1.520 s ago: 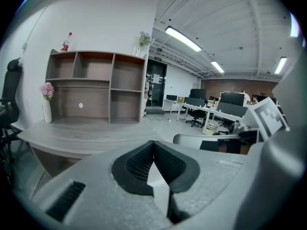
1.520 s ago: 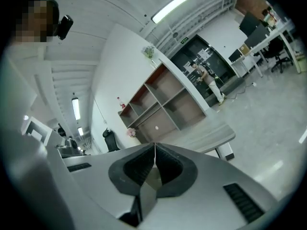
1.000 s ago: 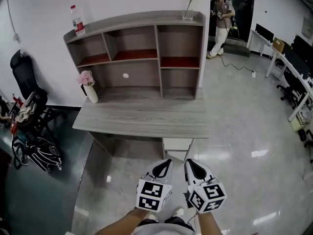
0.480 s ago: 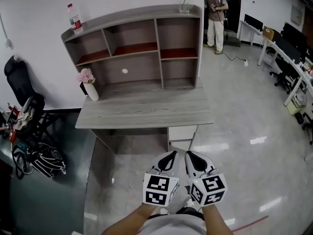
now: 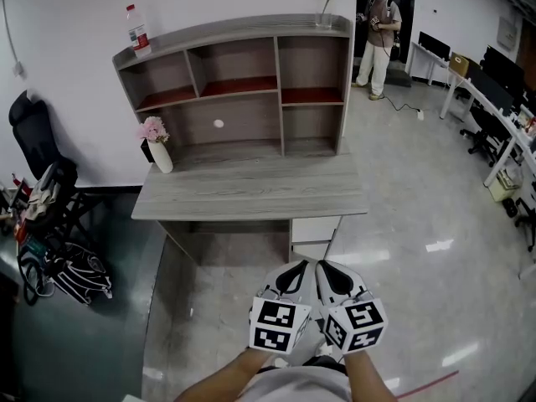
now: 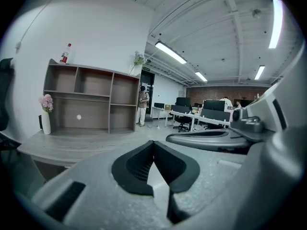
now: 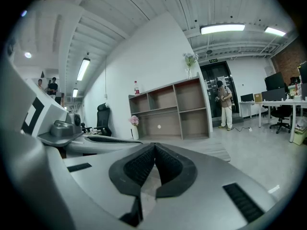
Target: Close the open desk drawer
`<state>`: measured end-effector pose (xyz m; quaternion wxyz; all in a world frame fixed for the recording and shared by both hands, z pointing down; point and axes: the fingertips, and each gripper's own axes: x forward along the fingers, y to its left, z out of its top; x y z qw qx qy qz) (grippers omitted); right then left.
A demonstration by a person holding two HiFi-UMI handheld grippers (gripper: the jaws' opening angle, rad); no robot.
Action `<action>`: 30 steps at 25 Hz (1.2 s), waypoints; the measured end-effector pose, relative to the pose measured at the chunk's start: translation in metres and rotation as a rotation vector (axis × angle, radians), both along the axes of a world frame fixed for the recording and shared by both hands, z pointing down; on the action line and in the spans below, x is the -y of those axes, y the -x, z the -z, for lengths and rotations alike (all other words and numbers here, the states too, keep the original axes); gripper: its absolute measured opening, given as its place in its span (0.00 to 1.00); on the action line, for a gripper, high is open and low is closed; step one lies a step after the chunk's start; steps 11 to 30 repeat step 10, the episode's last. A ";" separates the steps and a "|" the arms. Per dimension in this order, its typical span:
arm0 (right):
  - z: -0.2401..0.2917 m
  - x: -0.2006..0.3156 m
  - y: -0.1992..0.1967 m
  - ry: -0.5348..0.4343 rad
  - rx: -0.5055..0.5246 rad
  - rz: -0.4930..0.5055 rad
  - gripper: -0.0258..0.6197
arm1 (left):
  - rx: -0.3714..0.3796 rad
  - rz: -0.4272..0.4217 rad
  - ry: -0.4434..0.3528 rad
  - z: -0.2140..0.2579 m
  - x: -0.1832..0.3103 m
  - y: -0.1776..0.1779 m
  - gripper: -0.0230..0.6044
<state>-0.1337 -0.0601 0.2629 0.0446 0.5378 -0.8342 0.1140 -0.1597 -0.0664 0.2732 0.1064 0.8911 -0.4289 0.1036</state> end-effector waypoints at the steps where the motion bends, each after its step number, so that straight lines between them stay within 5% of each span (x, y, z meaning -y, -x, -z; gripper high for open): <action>1: 0.000 -0.001 0.000 0.000 0.000 0.000 0.04 | 0.001 0.001 -0.003 0.001 0.000 0.001 0.04; 30: 0.001 -0.005 0.002 -0.007 -0.003 0.001 0.04 | 0.003 0.005 -0.013 0.000 -0.005 0.003 0.04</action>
